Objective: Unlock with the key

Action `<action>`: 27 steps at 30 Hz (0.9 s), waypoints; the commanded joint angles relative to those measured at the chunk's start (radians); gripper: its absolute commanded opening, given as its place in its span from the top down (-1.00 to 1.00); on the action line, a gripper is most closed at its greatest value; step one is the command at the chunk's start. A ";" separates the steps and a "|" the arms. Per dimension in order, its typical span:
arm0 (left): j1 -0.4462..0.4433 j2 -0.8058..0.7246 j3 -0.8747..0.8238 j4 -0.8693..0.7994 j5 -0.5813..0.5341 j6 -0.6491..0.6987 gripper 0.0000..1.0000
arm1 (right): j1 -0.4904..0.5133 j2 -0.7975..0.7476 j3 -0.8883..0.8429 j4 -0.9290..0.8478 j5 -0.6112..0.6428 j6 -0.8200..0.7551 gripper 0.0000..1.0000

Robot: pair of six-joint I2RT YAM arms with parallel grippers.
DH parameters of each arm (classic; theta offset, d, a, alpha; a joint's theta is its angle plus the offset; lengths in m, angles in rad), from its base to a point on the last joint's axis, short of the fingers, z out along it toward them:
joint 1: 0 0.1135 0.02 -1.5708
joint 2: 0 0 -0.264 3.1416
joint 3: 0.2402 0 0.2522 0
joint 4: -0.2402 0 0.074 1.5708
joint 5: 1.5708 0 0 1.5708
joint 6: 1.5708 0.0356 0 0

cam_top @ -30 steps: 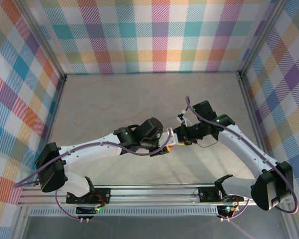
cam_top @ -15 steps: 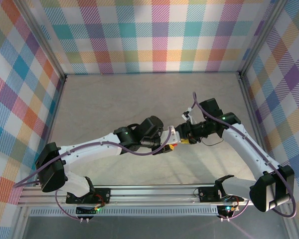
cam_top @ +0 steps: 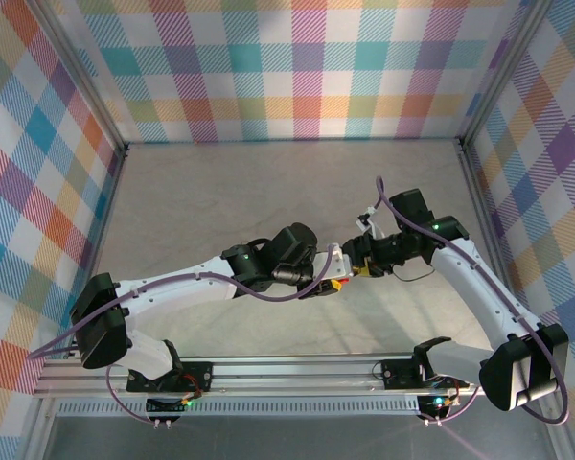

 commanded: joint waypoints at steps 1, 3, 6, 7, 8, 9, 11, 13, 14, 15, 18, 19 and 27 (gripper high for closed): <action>-0.008 0.003 0.041 0.061 0.033 0.016 1.00 | -0.007 -0.027 0.025 -0.050 0.024 -0.036 -0.06; -0.008 0.006 0.044 0.054 0.033 0.018 1.00 | -0.009 -0.031 0.028 -0.074 0.045 -0.046 -0.06; -0.008 0.007 0.045 0.051 0.036 0.020 1.00 | -0.014 -0.039 0.023 -0.082 0.055 -0.047 -0.06; -0.008 0.010 0.046 0.049 0.037 0.020 1.00 | -0.016 -0.043 0.023 -0.082 0.056 -0.047 -0.06; -0.008 0.011 0.046 0.047 0.038 0.020 1.00 | -0.017 -0.046 0.026 -0.085 0.057 -0.047 -0.07; -0.007 0.012 0.046 0.045 0.036 0.021 1.00 | -0.022 -0.051 0.030 -0.088 0.056 -0.047 -0.07; -0.008 0.014 0.045 0.040 0.036 0.021 1.00 | -0.029 -0.060 0.041 -0.097 0.053 -0.050 -0.07; -0.008 0.015 0.043 0.038 0.038 0.019 1.00 | -0.035 -0.068 0.054 -0.110 0.047 -0.054 -0.07; -0.007 0.017 0.043 0.037 0.040 0.020 1.00 | -0.037 -0.073 0.058 -0.114 0.044 -0.056 -0.07; -0.007 0.018 0.041 0.036 0.041 0.019 1.00 | -0.039 -0.078 0.061 -0.118 0.038 -0.056 -0.07; -0.008 0.021 0.040 0.034 0.035 0.020 1.00 | -0.049 -0.096 0.060 -0.128 0.027 -0.057 -0.05; -0.006 0.021 0.040 0.034 0.037 0.020 1.00 | -0.051 -0.100 0.056 -0.128 0.022 -0.056 -0.04; -0.003 0.024 0.043 0.031 0.037 0.019 1.00 | -0.062 -0.127 0.028 -0.148 0.014 -0.062 0.19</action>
